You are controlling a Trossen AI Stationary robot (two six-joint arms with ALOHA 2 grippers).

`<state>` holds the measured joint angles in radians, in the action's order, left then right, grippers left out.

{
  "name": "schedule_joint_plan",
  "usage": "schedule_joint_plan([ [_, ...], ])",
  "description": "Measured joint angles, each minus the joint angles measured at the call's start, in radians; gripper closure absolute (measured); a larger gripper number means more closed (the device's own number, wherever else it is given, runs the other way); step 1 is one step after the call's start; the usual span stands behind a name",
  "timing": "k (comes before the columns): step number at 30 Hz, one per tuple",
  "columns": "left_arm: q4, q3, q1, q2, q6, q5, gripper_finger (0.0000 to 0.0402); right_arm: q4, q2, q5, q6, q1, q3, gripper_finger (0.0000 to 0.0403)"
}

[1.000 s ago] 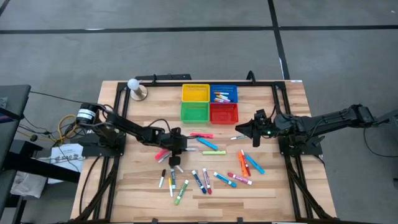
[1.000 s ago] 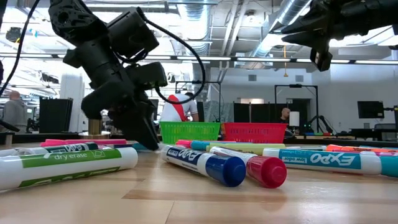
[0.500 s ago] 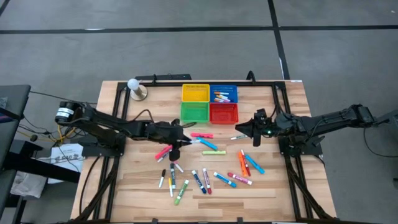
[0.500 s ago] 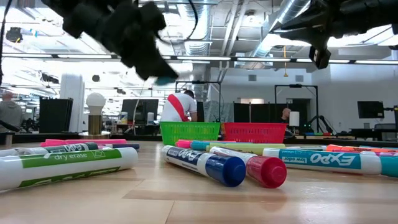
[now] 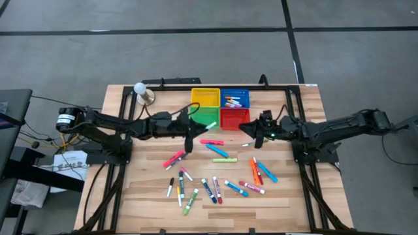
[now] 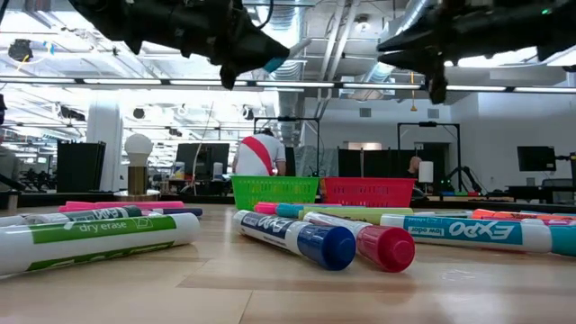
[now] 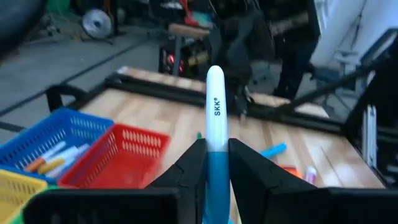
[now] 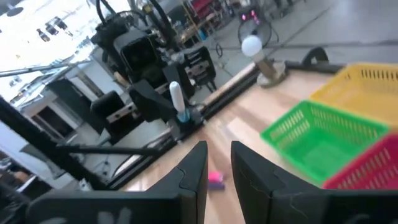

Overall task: Pick & Place Markers
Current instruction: Put the small blue highlighter pen into the blue bin

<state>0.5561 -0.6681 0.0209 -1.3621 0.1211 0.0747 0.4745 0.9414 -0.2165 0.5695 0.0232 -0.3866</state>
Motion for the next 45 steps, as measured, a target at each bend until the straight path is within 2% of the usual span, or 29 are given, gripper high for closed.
schedule_joint_plan([
  [6,0.046,0.0,0.038,0.0,0.026,0.0,0.0341,0.156,0.161,0.008,-0.085,-0.054,-0.068,0.03],
  [10,0.067,0.0,0.069,0.0,0.027,0.0,0.0341,0.162,0.264,0.023,-0.153,-0.079,-0.162,0.0253],
  [15,0.087,-0.005,0.107,0.0,0.045,0.0,0.0341,0.163,0.369,0.101,-0.206,-0.108,-0.274,0.0194],
  [20,0.09,-0.032,0.123,0.0,0.044,0.0,0.0341,0.154,0.452,0.158,-0.237,-0.13,-0.364,0.0156],
  [27,0.088,-0.04,0.125,0.0,0.042,0.0,0.0341,0.154,0.501,0.196,-0.24,-0.166,-0.422,0.0153],
  [45,0.089,-0.04,0.125,0.0,0.041,0.0,0.0341,0.166,0.501,0.198,-0.225,-0.228,-0.428,0.0153],
])
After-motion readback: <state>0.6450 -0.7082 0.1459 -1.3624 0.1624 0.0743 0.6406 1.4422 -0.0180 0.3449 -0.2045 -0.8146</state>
